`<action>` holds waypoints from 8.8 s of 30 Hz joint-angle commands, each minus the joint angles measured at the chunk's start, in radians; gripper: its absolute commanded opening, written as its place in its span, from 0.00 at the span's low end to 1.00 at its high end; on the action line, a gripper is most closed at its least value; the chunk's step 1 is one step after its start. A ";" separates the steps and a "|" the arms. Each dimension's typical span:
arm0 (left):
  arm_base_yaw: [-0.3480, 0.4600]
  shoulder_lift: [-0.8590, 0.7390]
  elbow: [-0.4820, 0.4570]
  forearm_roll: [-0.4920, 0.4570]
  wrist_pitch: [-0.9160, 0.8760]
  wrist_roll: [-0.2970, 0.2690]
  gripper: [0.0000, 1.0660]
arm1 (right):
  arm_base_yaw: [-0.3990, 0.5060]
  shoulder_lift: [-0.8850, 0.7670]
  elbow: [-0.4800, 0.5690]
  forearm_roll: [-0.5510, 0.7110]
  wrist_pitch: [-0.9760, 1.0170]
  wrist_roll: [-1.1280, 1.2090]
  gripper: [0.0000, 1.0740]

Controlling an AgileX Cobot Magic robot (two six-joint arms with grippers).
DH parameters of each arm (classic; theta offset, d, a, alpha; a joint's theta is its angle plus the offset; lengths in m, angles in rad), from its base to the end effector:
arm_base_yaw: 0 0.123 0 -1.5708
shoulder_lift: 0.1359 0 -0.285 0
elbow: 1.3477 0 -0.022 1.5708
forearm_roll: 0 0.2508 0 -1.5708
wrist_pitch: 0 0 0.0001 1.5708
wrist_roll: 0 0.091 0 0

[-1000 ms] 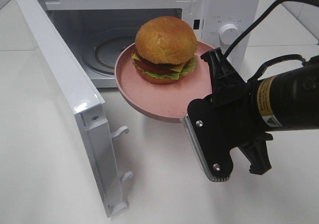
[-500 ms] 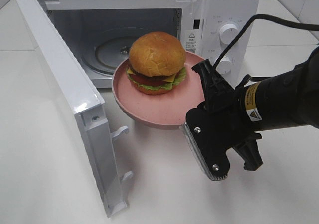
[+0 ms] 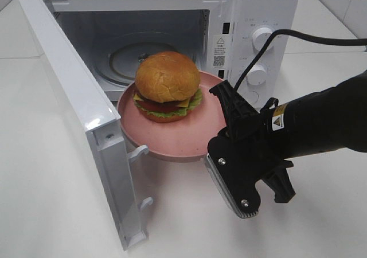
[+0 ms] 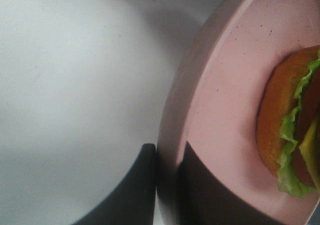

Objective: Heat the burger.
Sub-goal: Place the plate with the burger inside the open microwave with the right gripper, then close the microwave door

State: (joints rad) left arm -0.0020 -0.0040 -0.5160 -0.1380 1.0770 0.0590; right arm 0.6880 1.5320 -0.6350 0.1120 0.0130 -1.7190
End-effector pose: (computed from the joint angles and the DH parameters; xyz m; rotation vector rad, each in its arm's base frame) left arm -0.0085 -0.0110 0.2810 0.0714 2.0341 -0.1291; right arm 0.2149 0.1769 0.1734 -2.2225 1.0005 -0.4227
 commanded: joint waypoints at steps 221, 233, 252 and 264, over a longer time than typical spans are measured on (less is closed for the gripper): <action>0.000 -0.014 -0.003 0.016 -0.004 0.002 0.92 | -0.095 -0.393 -0.136 -0.212 0.768 1.543 0.73; 0.000 -0.014 -0.003 0.016 -0.004 0.002 0.92 | -0.095 -0.647 -0.117 -0.198 1.017 1.625 0.71; 0.000 -0.014 -0.003 0.016 -0.004 0.002 0.92 | -0.283 -1.213 0.045 -0.410 1.049 1.890 0.71; 0.000 -0.014 -0.003 0.016 -0.004 0.002 0.92 | -0.473 -1.452 0.110 -0.244 0.999 1.767 0.71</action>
State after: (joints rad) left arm -0.0020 -0.0040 -0.5160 -0.1230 1.0770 0.0590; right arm 0.2430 0.1070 -0.5280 -0.1660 1.0440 0.0950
